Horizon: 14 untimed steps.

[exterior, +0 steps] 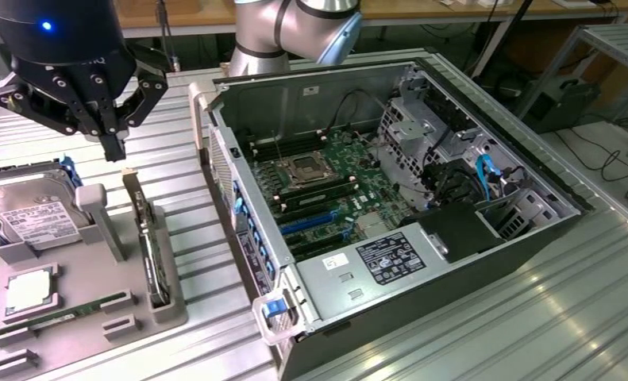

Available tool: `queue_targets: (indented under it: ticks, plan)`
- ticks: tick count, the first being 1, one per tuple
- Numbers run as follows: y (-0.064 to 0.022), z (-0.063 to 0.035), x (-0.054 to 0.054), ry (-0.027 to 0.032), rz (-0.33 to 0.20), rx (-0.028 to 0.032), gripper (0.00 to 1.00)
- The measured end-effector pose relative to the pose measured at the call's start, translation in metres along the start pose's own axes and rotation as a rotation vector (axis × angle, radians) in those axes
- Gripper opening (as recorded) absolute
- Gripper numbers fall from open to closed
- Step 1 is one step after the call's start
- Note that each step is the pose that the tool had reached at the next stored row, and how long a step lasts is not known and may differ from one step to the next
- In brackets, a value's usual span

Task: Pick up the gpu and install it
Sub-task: 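Reach for the gpu, then pick up the gpu and move the gpu toward the slot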

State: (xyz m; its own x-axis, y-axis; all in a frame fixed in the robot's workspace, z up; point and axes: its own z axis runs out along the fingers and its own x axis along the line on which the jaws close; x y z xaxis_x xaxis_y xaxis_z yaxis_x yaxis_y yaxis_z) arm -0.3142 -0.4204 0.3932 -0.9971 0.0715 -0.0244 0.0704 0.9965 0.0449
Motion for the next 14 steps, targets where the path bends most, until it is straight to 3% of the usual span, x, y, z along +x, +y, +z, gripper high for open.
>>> queue_targets:
  ticks: [11, 13, 14]
  plan:
    - [0.0000, 0.0000, 0.0000, 0.0001, 0.000, -0.0010, 0.11]
    - [0.0000, 0.0000, 0.0000, 0.0001, 0.000, -0.0012, 0.24]
    - [0.0000, 0.0000, 0.0000, 0.0001, 0.000, -0.0012, 0.24]
